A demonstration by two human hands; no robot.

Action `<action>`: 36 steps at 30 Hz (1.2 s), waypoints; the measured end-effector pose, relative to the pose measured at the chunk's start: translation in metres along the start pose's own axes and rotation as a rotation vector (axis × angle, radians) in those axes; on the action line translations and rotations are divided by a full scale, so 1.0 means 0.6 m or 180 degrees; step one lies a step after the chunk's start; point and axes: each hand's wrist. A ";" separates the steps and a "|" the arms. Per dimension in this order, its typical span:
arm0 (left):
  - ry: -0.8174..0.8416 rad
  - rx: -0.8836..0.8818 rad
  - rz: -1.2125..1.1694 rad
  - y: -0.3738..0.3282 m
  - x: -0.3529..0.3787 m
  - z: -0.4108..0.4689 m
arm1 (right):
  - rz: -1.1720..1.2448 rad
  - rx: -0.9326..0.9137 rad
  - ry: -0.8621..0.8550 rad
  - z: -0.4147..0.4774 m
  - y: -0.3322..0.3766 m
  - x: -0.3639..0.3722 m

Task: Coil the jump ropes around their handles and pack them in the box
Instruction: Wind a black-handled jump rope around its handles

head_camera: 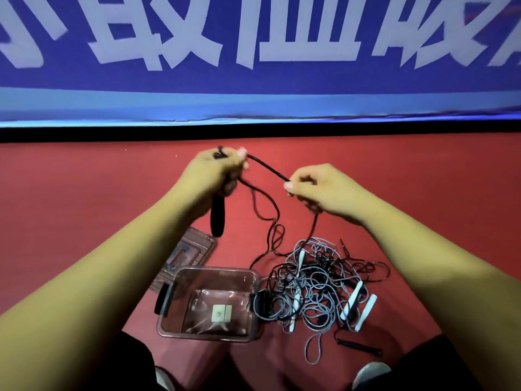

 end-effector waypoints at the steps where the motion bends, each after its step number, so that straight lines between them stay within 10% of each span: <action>1: -0.0287 0.0051 -0.0277 -0.004 -0.015 0.007 | -0.0081 0.0184 0.0207 -0.004 -0.017 -0.002; 5: -0.1045 -0.0299 -0.1072 0.008 -0.085 0.027 | -0.0372 0.0964 0.0878 -0.017 -0.081 -0.001; 9: -0.1565 -0.0645 0.0778 0.034 -0.114 0.029 | -0.0568 0.0904 0.0426 -0.011 -0.081 0.003; 17: 0.0910 0.0027 0.0809 -0.002 0.041 -0.024 | -0.1049 -0.0507 -0.0547 0.012 0.073 0.007; 25: -0.1104 0.0025 -0.1327 -0.002 -0.095 0.030 | -0.0695 0.0909 0.0426 -0.014 -0.086 -0.006; 29: -0.1056 -0.1076 -0.0155 0.031 -0.126 0.025 | 0.0451 0.1544 -0.0386 -0.009 -0.128 0.013; 32: -0.0823 -0.0747 0.1421 0.035 -0.090 0.013 | -0.0060 0.0963 -0.0268 0.003 -0.066 0.023; 36: 0.0424 0.0018 0.0949 0.004 -0.019 -0.008 | -0.0867 -0.0283 -0.0278 0.010 0.063 0.025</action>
Point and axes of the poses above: each hand's wrist, its own z-axis towards the middle knuckle, its own x-axis out of the palm, y = z × x, and after that the axes turned 9 degrees about y, right-handed
